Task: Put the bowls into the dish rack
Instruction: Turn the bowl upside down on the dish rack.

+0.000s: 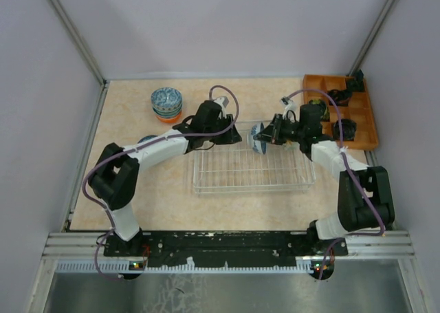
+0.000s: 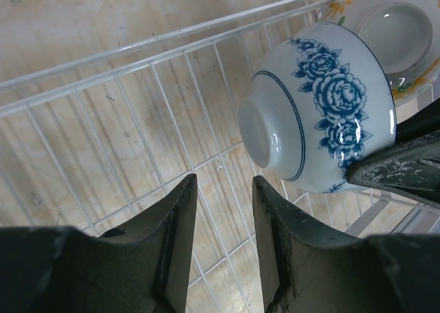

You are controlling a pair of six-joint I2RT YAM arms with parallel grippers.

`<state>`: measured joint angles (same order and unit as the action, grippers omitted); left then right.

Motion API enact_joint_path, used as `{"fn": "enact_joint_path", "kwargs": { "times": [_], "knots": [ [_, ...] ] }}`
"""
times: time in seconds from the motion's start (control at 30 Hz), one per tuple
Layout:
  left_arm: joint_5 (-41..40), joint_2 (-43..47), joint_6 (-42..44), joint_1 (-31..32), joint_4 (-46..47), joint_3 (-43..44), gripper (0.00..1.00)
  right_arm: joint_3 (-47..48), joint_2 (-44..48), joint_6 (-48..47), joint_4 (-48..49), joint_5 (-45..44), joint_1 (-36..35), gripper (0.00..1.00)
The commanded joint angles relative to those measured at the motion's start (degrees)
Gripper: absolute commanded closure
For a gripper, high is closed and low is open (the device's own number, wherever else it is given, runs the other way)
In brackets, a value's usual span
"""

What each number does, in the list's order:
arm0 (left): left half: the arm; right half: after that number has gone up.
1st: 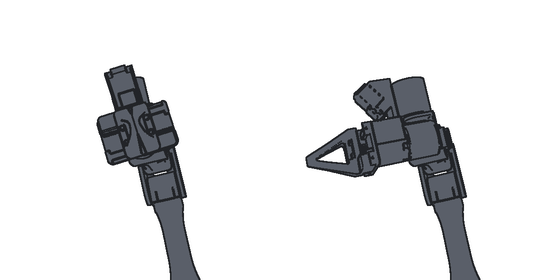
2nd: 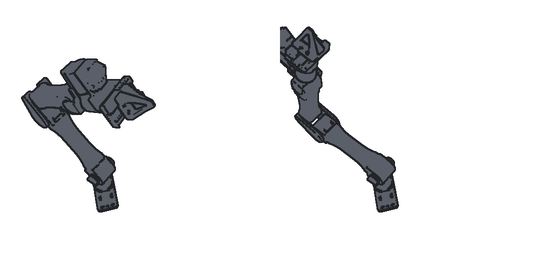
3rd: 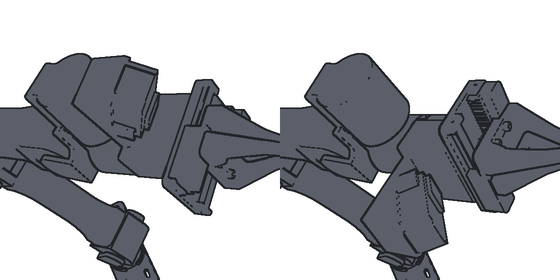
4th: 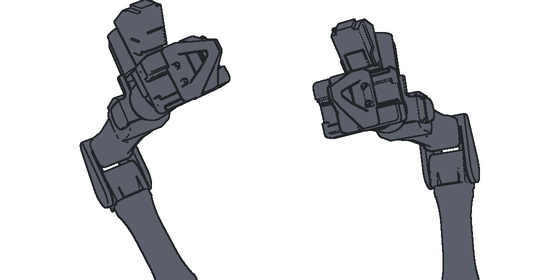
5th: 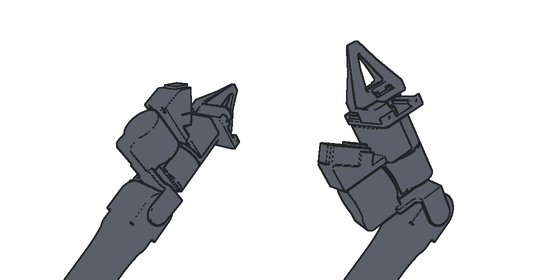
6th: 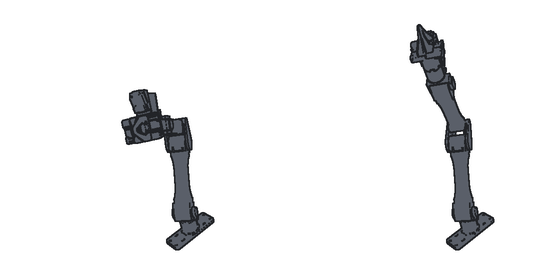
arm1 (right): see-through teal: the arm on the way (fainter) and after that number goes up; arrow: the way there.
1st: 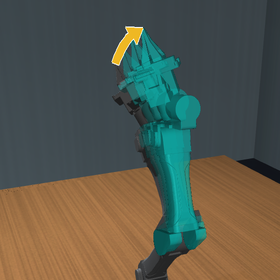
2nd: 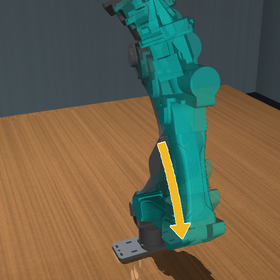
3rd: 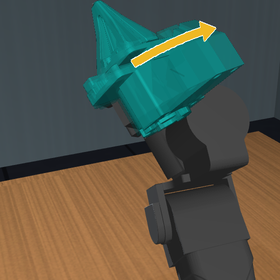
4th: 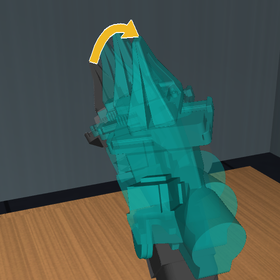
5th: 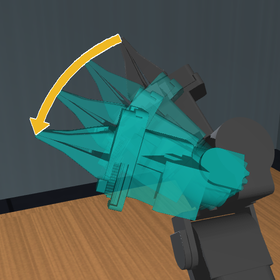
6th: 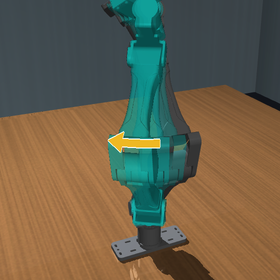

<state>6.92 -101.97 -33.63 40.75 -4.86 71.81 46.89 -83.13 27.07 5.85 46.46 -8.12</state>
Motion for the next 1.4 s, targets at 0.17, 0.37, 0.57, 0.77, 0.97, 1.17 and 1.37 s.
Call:
{"fn": "enact_joint_path", "kwargs": {
  "times": [0.17, 0.37, 0.57, 0.77, 0.97, 1.17, 1.37],
  "knots": [
    [1.58, -5.2, -0.71, 0.77, 1.35, 4.18, 0.57, 0.85, -1.13, -2.28, 2.49, -1.03, 0.21, 0.99],
    [1.82, -6.4, -0.93, 1.26, 1.36, 5.78, 0.57, 0.79, -1.25, -3.11, 1.46, -2.05, 0.22, 0.91],
    [1.85, -7.24, -1.07, 1.85, 1.14, 7.48, 0.57, 0.66, -0.89, -3.34, 0.92, -2.38, 0.21, 0.84],
    [-0.14, -6.47, -0.59, 1.8, 0.64, 6.36, 0.58, 0.61, -0.71, -2.42, 2.69, -0.54, 0.21, 1.0],
    [-0.81, -5.87, -0.5, 1.79, 0.08, 5.48, 0.58, 0.13, -0.37, -0.73, 4.35, 0.79, 0.29, 1.0],
    [-1.03, -5.94, -1.08, 1.79, -0.44, 4.7, 0.58, -2.02, 0.25, 5.25, 11.54, 1.71, 0.23, 1.0],
    [-0.94, -6.9, -1.52, 1.79, -0.4, 4.98, 0.58, -3.22, 0.43, 8.06, 14.4, 0.8, 0.21, 1.0]
  ]
}}
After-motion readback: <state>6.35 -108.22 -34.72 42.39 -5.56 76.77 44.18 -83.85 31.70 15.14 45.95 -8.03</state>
